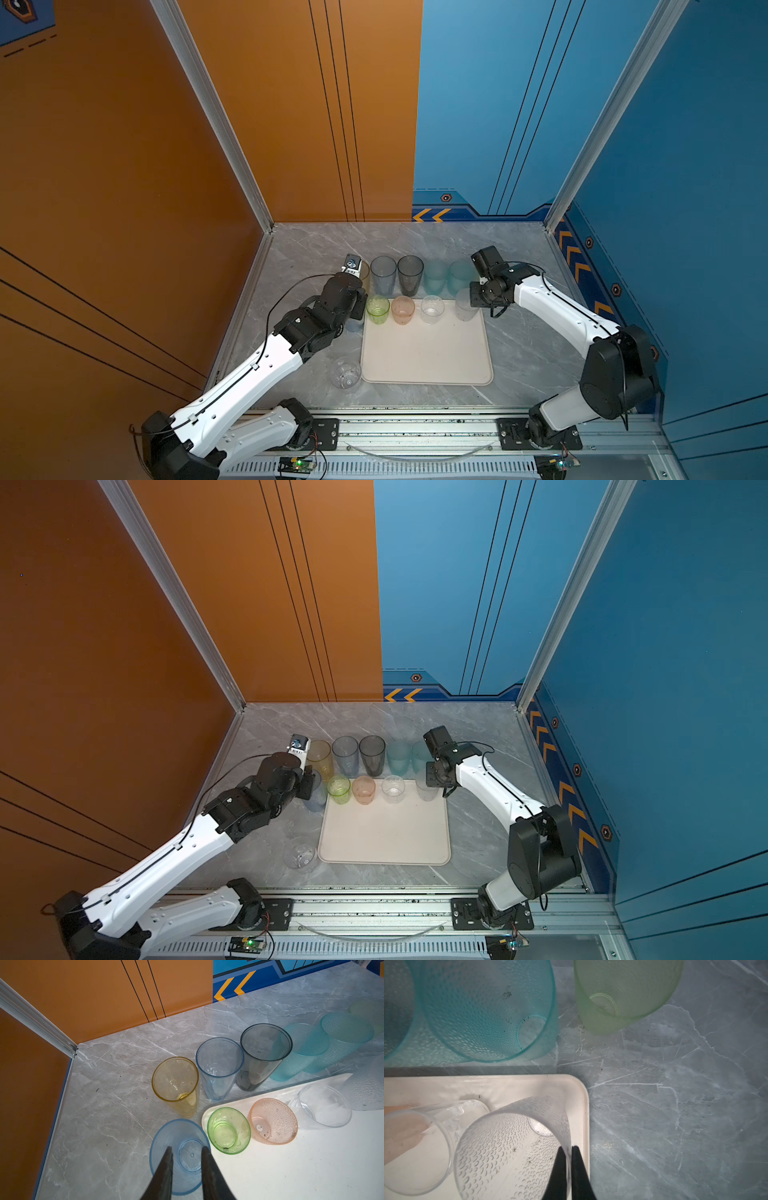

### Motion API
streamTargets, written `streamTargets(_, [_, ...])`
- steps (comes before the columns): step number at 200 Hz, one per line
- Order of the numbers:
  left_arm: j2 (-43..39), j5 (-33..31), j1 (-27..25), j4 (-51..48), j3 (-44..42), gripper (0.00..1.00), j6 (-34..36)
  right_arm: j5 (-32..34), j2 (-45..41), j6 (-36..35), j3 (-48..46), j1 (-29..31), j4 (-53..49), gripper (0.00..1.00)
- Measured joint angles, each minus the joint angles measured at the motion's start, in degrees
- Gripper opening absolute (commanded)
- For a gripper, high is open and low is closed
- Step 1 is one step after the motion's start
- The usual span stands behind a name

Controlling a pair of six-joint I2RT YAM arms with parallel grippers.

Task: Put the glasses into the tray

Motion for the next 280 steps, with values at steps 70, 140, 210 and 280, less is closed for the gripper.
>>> streamTargets(70, [0.2,0.0,0.0,0.0,0.0,0.26,0.0,-0.7,2.4,0.0,-0.3,-1.3,2.2,0.01])
streamTargets(140, [0.5,0.0,0.1,0.0,0.0,0.26,0.0,-1.1,3.0,-0.1,-0.3,-1.6,3.6,0.13])
streamTargets(210, [1.0,0.1,0.1,-0.6,0.2,0.24,0.0,-1.9,3.0,0.0,-0.4,-1.7,3.8,0.25])
streamTargets(280, [1.0,0.5,0.0,-6.0,1.6,0.23,-0.5,-2.5,-3.5,-0.1,-1.6,-1.7,3.7,0.41])
